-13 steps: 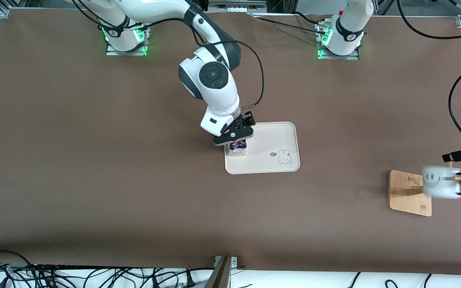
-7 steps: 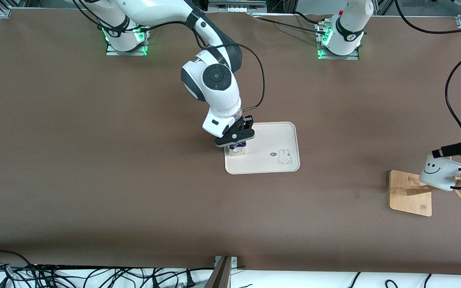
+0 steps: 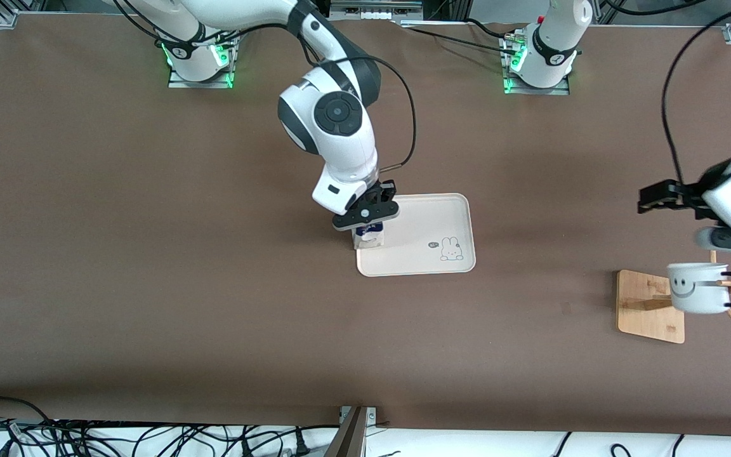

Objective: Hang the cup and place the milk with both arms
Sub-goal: 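Release the mug with the left gripper while the right gripper lifts the carton, then carry the blue milk carton away from the tray with the right gripper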

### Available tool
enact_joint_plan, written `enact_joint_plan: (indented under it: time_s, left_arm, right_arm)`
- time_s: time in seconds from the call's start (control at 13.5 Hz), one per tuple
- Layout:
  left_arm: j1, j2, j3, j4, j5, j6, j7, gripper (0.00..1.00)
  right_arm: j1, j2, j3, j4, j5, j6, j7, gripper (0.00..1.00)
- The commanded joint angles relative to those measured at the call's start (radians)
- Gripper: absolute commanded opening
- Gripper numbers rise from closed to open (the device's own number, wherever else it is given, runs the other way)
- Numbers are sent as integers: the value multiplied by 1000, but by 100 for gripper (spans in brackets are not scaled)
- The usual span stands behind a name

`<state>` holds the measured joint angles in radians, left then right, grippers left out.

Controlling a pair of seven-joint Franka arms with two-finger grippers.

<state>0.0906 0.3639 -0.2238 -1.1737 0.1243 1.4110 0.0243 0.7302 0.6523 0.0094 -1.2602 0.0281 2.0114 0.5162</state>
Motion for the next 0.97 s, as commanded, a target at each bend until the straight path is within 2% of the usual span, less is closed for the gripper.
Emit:
enact_joint_plan:
  time_s: [0.0, 0.15, 0.22, 0.3, 0.37, 0.45, 0.52, 0.67, 0.89]
  left_arm:
    - [-2, -39, 6, -50, 26, 9, 17, 100]
    - [1, -40, 7, -55, 18, 20, 28, 100]
    - [0, -77, 17, -104, 8, 57, 28, 100]
    - [-15, -151, 56, -217, -30, 138, 31, 100]
    - [-73, -225, 152, -333, -84, 237, 35, 100]
    - [-180, -293, 273, -430, -106, 300, 49, 100]
    - [-224, -351, 315, -508, -112, 336, 54, 100]
    - [-204, -390, 313, -557, -114, 355, 36, 100]
    - [-189, -388, 300, -547, -123, 367, -41, 100]
  right_arm:
    - [-47, -49, 8, 10, 7, -63, 2, 41]
    - [-87, -60, 6, 10, 29, -69, -37, 41]
    - [-115, -78, 4, 1, 35, -85, -79, 41]
    - [-150, -83, 4, 1, 35, -118, -112, 41]
    - [-185, -85, 4, -1, 35, -143, -149, 41]
    - [-225, -97, 4, -8, 35, -161, -189, 41]
    - [-268, -103, 4, -24, 36, -167, -229, 41]
    - [-351, -134, 3, -85, 50, -168, -344, 42]
    - [-471, -203, 0, -217, 84, -155, -504, 44]
